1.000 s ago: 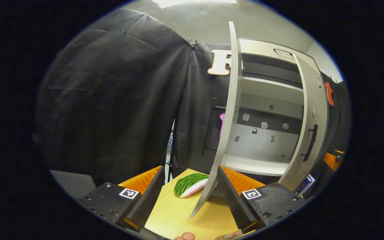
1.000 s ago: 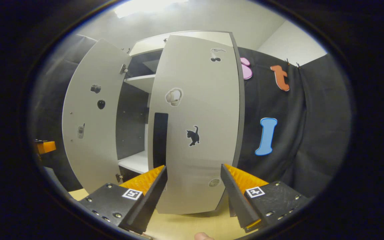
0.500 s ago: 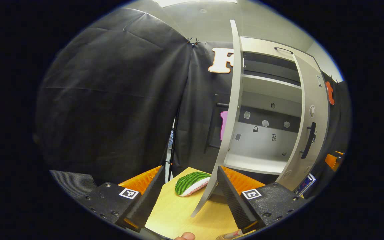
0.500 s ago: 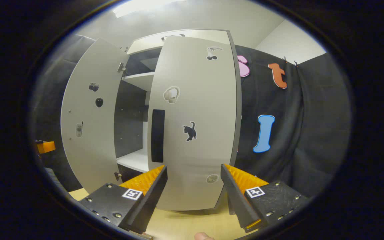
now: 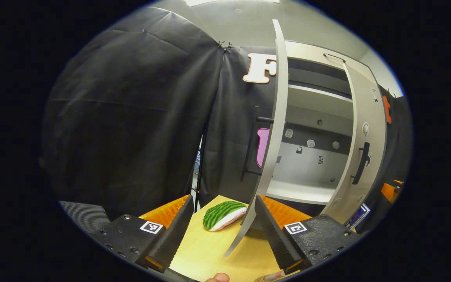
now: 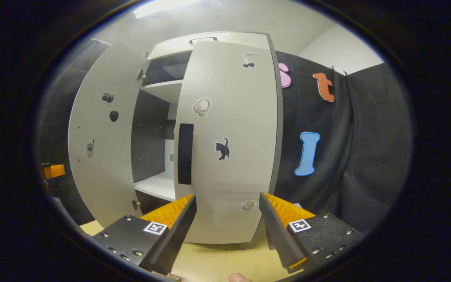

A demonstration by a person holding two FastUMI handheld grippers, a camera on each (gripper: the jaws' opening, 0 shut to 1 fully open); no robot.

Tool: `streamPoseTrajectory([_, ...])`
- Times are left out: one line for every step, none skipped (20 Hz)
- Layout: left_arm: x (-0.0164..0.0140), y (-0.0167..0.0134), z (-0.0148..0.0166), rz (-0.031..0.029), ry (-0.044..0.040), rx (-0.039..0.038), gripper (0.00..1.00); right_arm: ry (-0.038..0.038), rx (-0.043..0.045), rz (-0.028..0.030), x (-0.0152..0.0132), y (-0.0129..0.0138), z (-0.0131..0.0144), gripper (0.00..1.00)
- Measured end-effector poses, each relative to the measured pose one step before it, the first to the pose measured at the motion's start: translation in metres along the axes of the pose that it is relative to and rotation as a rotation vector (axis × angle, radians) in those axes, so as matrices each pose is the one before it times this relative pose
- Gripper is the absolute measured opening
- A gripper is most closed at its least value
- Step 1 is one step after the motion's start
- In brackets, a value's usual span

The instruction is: Grasp the bottle in the cabinet with the left hand and place it on the coaster, then close the right door with the right hand and the left door with the left hand.

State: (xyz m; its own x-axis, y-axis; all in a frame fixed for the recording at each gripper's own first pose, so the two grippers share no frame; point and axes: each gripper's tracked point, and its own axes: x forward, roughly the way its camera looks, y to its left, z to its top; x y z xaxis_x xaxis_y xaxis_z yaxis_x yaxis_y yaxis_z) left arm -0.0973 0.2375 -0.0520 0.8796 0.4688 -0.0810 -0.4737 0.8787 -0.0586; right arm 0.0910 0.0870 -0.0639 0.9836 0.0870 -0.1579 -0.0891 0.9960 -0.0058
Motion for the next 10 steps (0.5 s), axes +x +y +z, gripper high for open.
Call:
streamPoseTrajectory([-0.00002, -0.00043, -0.00048, -0.00223, 0.00433, 0.00111, 0.97, 0.00288, 0.00224, -0.00362, 0.00046, 0.00075, -0.0013, 0.97])
streamPoseTrajectory([0.00028, -0.00043, -0.00012, -0.00334, 0.00323, 0.00068, 0.97, 0.00226, 0.00267, -0.00454, 0.00034, 0.00111, -0.00149, 0.97])
streamPoseTrajectory([-0.00008, -0.00013, -0.0004, -0.00277, 0.0038, 0.00016, 0.97, 0.00267, 0.00284, -0.0039, 0.00096, 0.00062, -0.00112, 0.97])
streamPoseTrajectory([0.00059, -0.00034, -0.00009, -0.00268, 0.00295, 0.00023, 0.97, 0.00273, 0.0028, -0.00346, 0.00019, 0.00087, -0.00166, 0.97])
streamPoseTrajectory([-0.00012, -0.00029, -0.00067, -0.00284, 0.00253, 0.00021, 0.97, 0.00332, 0.00278, -0.00342, 0.00058, 0.00139, -0.00098, 0.97])
streamPoseTrajectory([0.00078, -0.00034, -0.00035, -0.00303, 0.00292, 0.00101, 0.97, 0.00293, 0.00304, -0.00304, -0.0002, 0.00075, -0.00181, 0.97])
streamPoseTrajectory([-0.00011, -0.00002, -0.00093, -0.00144, 0.00496, 0.00115, 0.97, 0.00118, 0.00283, -0.0039, 0.00111, 0.00043, -0.0006, 0.97])
streamPoseTrajectory([0.00063, -0.00022, -0.00016, -0.00115, 0.00439, 0.001, 0.97, 0.00141, 0.0008, -0.00489, -0.00018, 0.00063, -0.00114, 0.97])
streamPoseTrajectory([-0.00043, -0.00025, -0.00116, -0.00213, 0.00642, -0.00017, 0.97, 0.00156, -0.00117, -0.00591, 0.00045, -0.00019, -0.00104, 0.97])
streamPoseTrajectory([0.00041, -0.00012, -0.00066, -0.00244, 0.00597, -0.0007, 0.97, 0.00312, -0.00121, -0.00765, -0.00032, -0.00118, -0.00099, 0.97])
